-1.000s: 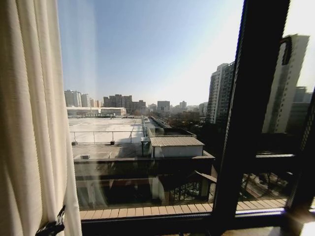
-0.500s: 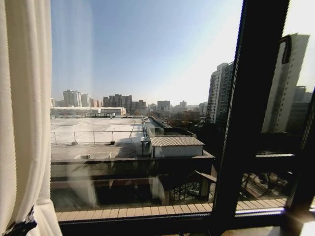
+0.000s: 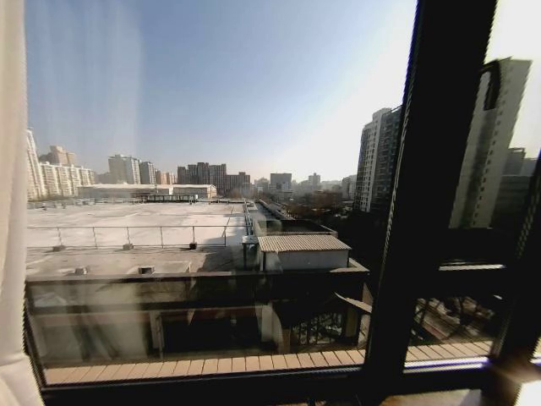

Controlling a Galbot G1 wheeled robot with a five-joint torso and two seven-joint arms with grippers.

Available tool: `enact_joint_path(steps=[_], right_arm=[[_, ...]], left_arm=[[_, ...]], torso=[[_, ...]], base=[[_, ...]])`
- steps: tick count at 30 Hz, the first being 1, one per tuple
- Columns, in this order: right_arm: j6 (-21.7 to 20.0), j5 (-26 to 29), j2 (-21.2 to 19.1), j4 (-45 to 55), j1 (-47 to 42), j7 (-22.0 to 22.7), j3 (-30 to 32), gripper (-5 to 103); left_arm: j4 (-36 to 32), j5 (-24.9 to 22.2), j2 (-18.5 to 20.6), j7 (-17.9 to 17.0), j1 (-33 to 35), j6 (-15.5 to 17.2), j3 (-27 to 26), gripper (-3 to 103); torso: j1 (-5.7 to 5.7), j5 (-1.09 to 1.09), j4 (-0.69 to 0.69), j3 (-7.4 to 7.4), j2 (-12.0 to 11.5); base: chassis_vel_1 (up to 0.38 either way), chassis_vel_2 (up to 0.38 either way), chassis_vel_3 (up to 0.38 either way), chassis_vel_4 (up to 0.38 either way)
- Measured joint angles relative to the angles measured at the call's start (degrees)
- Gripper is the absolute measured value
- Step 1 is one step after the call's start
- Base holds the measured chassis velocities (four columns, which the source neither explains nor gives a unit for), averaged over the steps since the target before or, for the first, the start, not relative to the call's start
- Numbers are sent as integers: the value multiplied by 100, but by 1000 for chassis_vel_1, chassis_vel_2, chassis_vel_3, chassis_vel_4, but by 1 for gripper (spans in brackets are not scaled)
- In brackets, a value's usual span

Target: Open the curtains by pulling them apart, changing their state from closed to fully open.

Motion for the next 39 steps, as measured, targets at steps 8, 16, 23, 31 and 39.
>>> enact_joint_path(steps=[8,16,23,31,39], right_arm=[[-5,-2,-22,-54,28,-11,-32,100],[-11,-7,-1,-80,44,-18,-88,100],[-11,92,-33,-41,52,-17,43,100],[-11,119,9,-37,102,-17,39,100],[-11,138,0,-9,108,-17,56,100]], left_arm=[[540,-168,165,20,-22,-112,-139,0],[-278,68,-92,456,6,-98,237,12],[-1275,232,-240,755,74,131,852,39],[-2046,605,-507,826,341,514,1368,66],[-2227,805,-561,644,478,656,1294,97]], torso=[[0,-3,1,0,0],[0,-4,-1,1,0],[0,-1,-1,1,0],[0,-1,1,1,0],[0,-1,1,1,0]], base=[[0,0,0,0],[0,0,0,0],[0,0,0,0],[0,0,0,0],[0,0,0,0]])
